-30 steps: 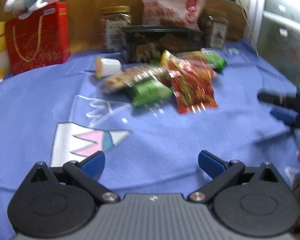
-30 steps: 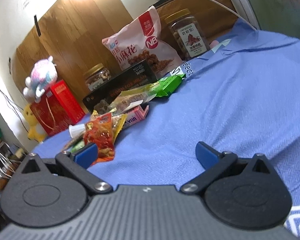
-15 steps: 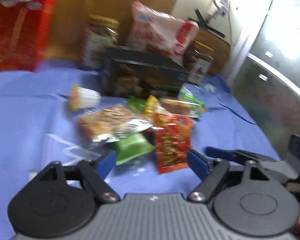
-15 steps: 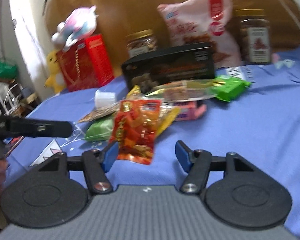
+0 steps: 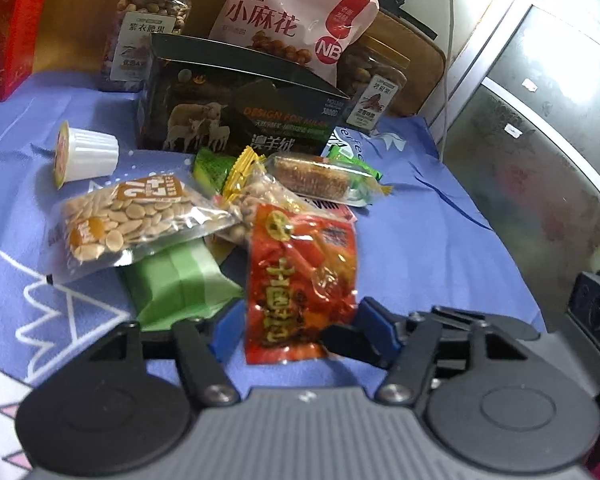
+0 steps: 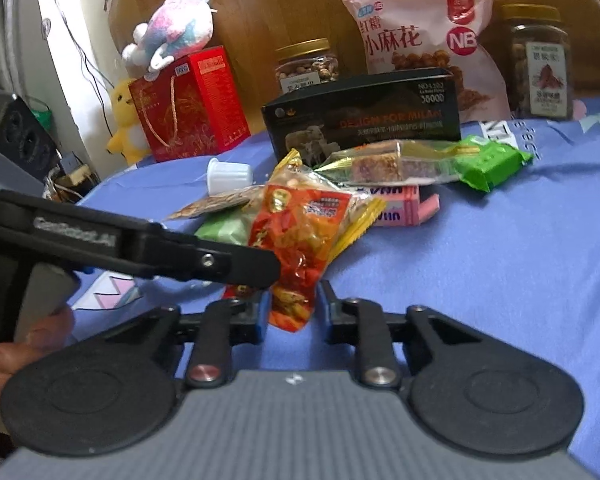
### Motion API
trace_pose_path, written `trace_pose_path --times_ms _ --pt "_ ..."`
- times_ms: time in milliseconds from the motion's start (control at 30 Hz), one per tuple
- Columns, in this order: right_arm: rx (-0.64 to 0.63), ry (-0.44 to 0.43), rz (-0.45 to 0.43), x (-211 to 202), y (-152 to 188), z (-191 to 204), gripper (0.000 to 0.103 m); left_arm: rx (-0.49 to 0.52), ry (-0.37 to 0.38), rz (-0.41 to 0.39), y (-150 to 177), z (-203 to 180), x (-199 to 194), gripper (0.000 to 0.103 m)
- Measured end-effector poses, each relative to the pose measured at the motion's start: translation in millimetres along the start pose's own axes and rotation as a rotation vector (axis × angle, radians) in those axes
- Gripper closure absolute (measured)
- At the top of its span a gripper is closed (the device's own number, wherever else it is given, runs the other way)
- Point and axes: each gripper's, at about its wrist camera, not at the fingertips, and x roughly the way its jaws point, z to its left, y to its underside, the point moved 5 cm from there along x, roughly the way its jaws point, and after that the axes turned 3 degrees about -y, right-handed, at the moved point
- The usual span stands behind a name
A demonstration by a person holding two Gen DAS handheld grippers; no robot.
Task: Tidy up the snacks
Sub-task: 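Close the left tool on the red spicy-strip bag, then carry the red bag with the left tool into the black tin and release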
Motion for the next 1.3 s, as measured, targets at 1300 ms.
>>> trace_pose_path --times_ms 1300 --pt "-0.022 -0.111 -0.074 -28 29 39 0.078 -0.06 0.226 -0.023 38 -8 -42 0.053"
